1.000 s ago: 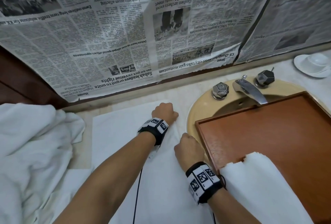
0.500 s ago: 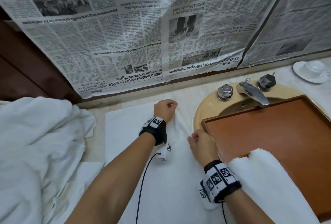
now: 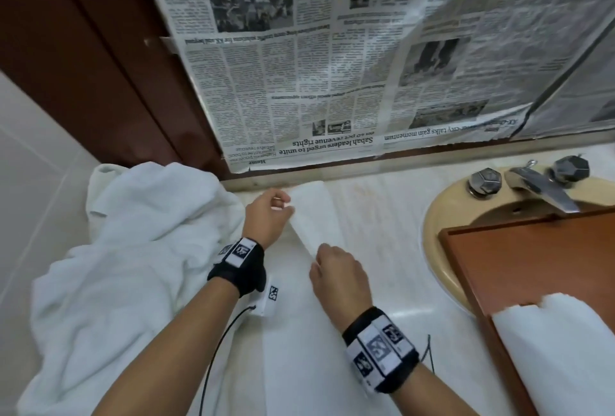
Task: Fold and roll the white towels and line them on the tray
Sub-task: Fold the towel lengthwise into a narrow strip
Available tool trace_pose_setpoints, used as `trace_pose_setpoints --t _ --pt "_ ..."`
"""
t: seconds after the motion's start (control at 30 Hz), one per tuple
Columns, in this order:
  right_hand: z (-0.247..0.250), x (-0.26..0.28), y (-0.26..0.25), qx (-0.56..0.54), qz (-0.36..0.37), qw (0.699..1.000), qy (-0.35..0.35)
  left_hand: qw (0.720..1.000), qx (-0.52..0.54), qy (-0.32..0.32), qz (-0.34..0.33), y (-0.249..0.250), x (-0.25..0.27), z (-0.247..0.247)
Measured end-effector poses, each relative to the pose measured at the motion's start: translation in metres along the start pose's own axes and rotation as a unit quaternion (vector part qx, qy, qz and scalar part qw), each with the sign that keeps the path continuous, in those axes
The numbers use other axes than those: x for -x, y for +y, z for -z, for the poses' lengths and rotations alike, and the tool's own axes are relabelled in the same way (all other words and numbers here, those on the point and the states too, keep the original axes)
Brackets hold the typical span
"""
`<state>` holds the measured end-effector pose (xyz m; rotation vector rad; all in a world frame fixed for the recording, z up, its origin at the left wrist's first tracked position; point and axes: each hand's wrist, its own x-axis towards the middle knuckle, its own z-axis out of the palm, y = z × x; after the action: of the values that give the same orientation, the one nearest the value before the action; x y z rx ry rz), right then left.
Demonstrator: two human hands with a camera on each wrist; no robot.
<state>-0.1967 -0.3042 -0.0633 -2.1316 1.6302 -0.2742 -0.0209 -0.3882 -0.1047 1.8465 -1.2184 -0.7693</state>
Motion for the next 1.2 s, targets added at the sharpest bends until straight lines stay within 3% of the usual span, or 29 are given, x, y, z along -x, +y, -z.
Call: trace_pose_setpoints --t 0.13,0.3,0.47,0.77,1.0,1.2 --pt "-0.046 -0.003 -0.022 0.016 0.01 0.995 -0.099 0.998 -0.044 0.007 0.048 -0.039 0.009 0.016" --pt "-0.081 -0.003 -0.021 0.014 -0.005 0.991 -0.135 0.997 -0.001 0.004 0.071 -0.071 0.017 0.017" --pt "-0.088 -0.001 -0.015 -0.025 0.024 0.991 -0.132 0.999 0.024 0.014 0.035 -0.079 0.02 0.015" --pt "-0.095 -0.007 -0.008 -0.101 0.084 0.983 -0.127 0.995 0.027 0.02 0.094 -0.082 0.011 0.011" --pt "-0.097 -0.011 -0.01 -0.117 0.104 0.983 -0.095 0.997 -0.057 0.045 0.032 -0.075 0.006 0.01" --pt "-0.1 -0.015 -0.013 -0.117 0.116 0.982 -0.097 0.996 -0.048 0.058 0.044 -0.08 0.004 0.014"
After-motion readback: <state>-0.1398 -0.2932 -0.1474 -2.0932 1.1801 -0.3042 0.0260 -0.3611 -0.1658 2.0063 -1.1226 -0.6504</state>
